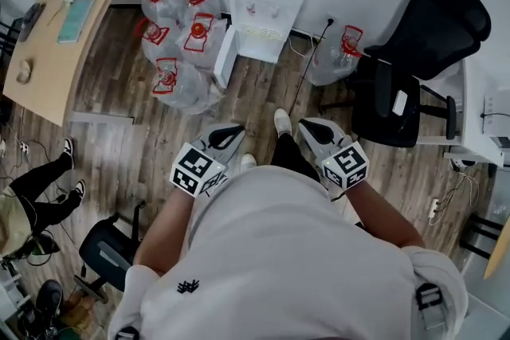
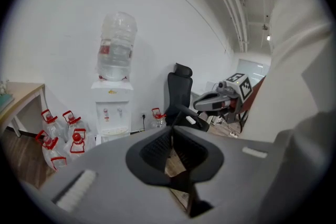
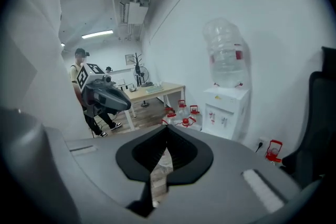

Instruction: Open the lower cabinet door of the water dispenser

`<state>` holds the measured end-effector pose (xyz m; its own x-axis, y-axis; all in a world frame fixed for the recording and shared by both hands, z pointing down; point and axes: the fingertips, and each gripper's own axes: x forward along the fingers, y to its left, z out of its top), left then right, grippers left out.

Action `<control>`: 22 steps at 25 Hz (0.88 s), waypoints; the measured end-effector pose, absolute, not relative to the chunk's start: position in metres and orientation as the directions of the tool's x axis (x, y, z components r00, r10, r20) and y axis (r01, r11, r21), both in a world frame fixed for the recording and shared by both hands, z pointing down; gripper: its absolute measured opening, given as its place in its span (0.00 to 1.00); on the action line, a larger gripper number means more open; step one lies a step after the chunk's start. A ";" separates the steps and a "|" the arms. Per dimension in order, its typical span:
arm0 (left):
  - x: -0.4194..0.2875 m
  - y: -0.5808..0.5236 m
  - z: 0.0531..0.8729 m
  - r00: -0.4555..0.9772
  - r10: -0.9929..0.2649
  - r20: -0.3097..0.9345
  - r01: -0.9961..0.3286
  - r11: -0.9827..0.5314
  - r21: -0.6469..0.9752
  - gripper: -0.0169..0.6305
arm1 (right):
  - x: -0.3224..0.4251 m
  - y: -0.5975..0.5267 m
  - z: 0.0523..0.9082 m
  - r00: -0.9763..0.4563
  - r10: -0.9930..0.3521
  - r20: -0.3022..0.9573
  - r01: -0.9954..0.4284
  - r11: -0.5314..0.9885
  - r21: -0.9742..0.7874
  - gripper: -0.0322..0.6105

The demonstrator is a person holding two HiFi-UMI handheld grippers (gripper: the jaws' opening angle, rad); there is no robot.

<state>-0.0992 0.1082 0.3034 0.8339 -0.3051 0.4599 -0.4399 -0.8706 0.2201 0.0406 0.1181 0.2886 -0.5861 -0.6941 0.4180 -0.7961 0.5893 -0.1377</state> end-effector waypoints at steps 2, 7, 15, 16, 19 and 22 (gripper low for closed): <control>-0.101 0.110 0.295 0.835 -0.312 0.453 -0.438 -0.876 0.203 0.13 | 0.045 0.128 0.276 -0.572 -0.718 0.396 -0.808 0.577 -0.120 0.05; -0.104 0.116 0.288 0.833 -0.323 0.449 -0.445 -0.874 0.197 0.13 | 0.059 0.139 0.256 -0.553 -0.745 0.374 -0.823 0.559 -0.103 0.05; -0.104 0.135 0.291 0.846 -0.300 0.440 -0.422 -0.881 0.211 0.13 | 0.048 0.158 0.257 -0.551 -0.745 0.376 -0.822 0.563 -0.090 0.05; -0.105 0.136 0.292 0.847 -0.299 0.440 -0.422 -0.881 0.214 0.13 | 0.046 0.159 0.258 -0.554 -0.744 0.374 -0.821 0.563 -0.094 0.05; -0.105 0.138 0.294 0.849 -0.291 0.442 -0.415 -0.884 0.215 0.13 | 0.044 0.160 0.260 -0.556 -0.744 0.369 -0.821 0.562 -0.103 0.05; -0.106 0.139 0.295 0.851 -0.286 0.440 -0.409 -0.887 0.215 0.13 | 0.041 0.159 0.262 -0.556 -0.744 0.370 -0.821 0.560 -0.109 0.05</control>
<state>-0.1064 0.1391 0.2948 0.8513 -0.2856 0.4402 -0.4089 -0.8868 0.2154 0.0408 0.1592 0.2619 -0.5562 -0.7444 0.3695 -0.8215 0.5598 -0.1085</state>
